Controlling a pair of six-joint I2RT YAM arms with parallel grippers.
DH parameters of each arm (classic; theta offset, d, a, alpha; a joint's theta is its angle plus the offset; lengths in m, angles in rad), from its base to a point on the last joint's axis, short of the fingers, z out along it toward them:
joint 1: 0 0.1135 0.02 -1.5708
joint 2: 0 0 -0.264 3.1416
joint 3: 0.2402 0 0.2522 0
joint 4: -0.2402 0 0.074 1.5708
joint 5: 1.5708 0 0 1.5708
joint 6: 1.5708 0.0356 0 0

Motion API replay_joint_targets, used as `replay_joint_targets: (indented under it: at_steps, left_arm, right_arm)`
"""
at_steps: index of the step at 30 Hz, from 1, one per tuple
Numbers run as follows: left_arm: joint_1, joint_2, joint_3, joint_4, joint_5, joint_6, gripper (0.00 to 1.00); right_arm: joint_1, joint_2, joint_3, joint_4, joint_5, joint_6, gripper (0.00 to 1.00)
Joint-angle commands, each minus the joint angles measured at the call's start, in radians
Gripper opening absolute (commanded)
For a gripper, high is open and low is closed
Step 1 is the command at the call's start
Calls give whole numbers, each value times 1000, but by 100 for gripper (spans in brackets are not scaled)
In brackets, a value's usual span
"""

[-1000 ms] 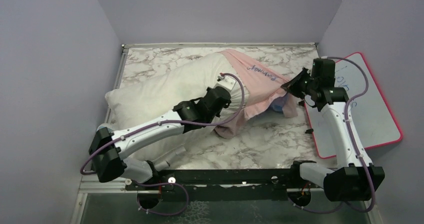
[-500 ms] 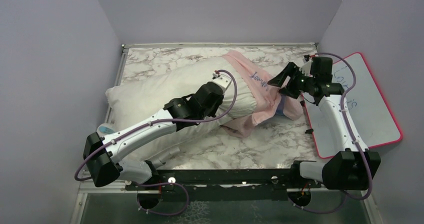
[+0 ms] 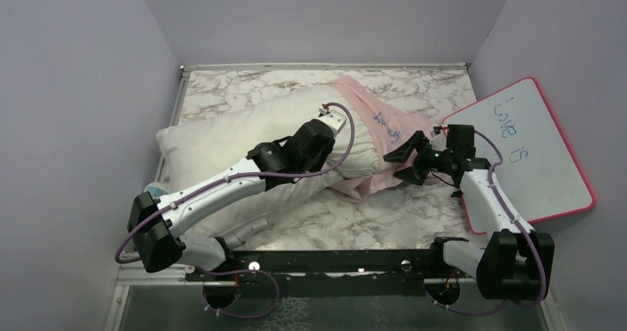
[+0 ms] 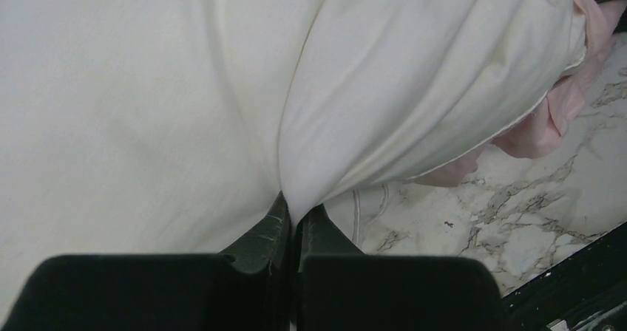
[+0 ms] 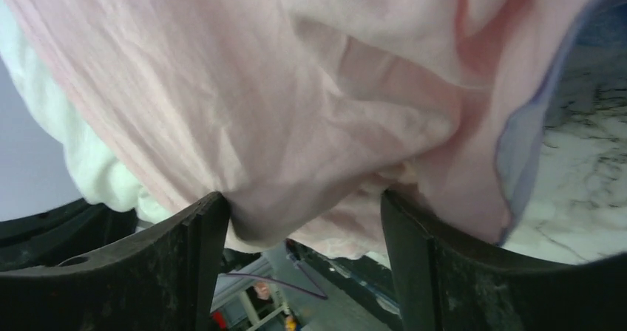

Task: Remove the pillowcase from the pillow
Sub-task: Remove the pillow from the pillowcase.

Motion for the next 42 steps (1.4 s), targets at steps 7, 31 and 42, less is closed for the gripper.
replay_joint_targets:
  at_steps: [7, 31, 42]
  left_arm:
    - [12, -45, 24, 6, -23, 2, 0]
    - [13, -71, 22, -4, -25, 2, 0]
    - [13, -103, 11, -4, -11, -27, 0]
  right_arm:
    - [0, 40, 184, 45, 206, 34, 28]
    - [0, -60, -13, -8, 293, 280, 91]
    - [1, 154, 29, 254, 157, 344, 60]
